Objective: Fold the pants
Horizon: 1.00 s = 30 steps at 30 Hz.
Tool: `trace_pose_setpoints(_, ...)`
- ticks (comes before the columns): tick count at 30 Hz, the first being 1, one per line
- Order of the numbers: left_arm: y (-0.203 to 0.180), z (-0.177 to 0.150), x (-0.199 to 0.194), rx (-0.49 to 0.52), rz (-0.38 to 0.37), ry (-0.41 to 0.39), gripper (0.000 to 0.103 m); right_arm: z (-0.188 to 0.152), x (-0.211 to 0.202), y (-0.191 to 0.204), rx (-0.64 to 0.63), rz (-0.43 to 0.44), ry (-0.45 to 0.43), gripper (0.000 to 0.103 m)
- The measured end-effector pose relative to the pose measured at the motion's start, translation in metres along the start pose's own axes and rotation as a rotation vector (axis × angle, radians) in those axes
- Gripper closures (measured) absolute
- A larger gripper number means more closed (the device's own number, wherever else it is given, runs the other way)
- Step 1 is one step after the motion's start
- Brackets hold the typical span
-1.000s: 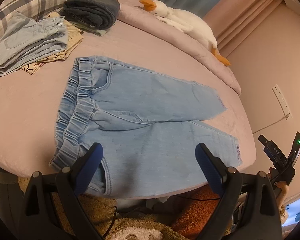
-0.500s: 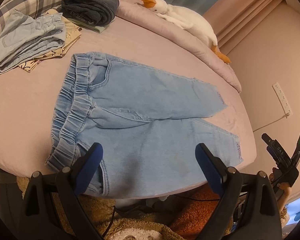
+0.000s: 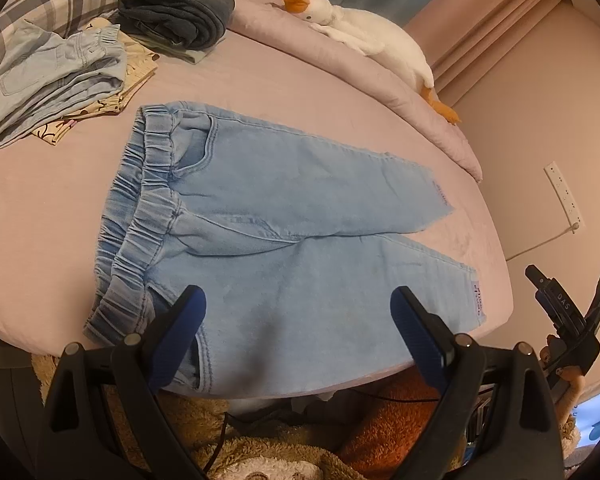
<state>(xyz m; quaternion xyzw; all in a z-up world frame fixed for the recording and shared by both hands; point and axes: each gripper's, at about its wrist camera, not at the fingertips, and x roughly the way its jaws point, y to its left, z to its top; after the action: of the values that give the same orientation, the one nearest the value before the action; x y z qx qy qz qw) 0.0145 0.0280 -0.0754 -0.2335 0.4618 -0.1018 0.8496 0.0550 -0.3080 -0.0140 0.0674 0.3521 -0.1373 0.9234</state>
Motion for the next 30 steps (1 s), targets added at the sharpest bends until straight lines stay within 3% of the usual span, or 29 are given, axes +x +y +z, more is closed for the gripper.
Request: trace_pose_setpoints(30, -0.016, 0.003, 0.018, -0.008, 0.052, 0.002, 0.009, 0.002, 0.015, 0.007, -0.030, 0.064, 0.037, 0.022)
